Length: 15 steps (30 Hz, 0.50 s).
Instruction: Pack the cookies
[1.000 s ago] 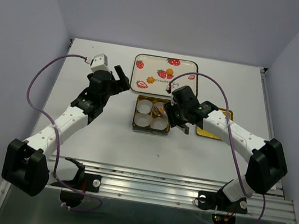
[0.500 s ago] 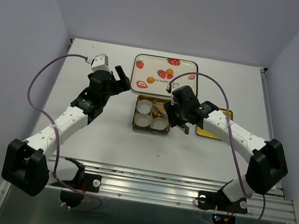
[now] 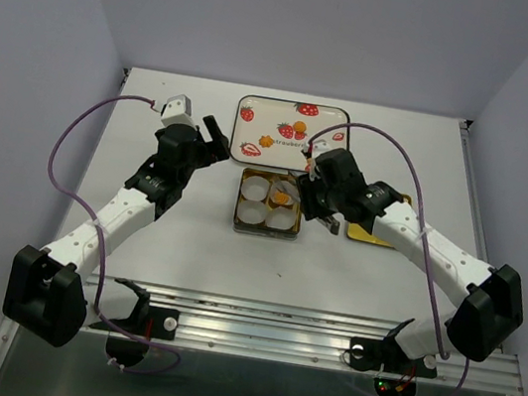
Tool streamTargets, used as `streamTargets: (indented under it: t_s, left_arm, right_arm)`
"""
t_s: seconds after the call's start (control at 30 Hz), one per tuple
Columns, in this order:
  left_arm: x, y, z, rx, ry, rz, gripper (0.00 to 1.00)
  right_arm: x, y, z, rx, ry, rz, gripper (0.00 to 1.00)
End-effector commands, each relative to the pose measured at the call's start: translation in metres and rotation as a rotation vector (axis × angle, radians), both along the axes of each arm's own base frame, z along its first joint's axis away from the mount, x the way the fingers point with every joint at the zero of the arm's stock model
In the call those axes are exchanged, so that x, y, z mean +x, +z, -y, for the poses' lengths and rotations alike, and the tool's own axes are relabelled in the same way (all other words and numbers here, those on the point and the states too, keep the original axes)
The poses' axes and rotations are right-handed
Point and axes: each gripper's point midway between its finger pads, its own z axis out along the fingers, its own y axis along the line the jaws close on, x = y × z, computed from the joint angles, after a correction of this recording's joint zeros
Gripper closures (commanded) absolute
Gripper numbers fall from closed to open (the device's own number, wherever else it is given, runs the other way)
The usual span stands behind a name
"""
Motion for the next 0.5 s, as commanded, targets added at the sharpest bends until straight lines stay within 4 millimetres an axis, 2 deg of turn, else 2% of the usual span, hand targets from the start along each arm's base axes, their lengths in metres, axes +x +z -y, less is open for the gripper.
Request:
streamTargets:
  t_s: [0.0,0.13,0.23,0.27,0.37,0.43,0.47]
  left_arm:
    - [0.006,0.016,-0.001,-0.008,0.007,0.058,0.01]
    - [0.007,0.018,-0.003,-0.011,0.019,0.066,0.01]
    - [0.006,0.018,-0.005,-0.006,0.027,0.064,0.01]
    - [0.006,0.019,-0.006,-0.005,0.03,0.066,0.01]
    - [0.005,0.019,-0.01,-0.001,0.048,0.067,0.01]
    - [0.002,0.014,-0.012,-0.003,0.06,0.055,0.01]
    - [0.001,0.013,-0.014,-0.009,0.07,0.053,0.01]
  right_arm:
    - [0.008,0.05,-0.016,0.121,0.034,0.119,0.5]
    - [0.024,0.083,-0.017,0.163,-0.017,0.214,0.5]
    - [0.039,0.094,-0.021,0.168,-0.053,0.257,0.5]
    - [0.046,0.106,-0.023,0.17,-0.057,0.286,0.5]
    - [0.064,0.101,-0.028,0.119,-0.075,0.301,0.5]
    - [0.075,0.111,-0.038,0.131,-0.063,0.324,0.5]
    - [0.08,0.101,-0.046,0.112,-0.037,0.309,0.5]
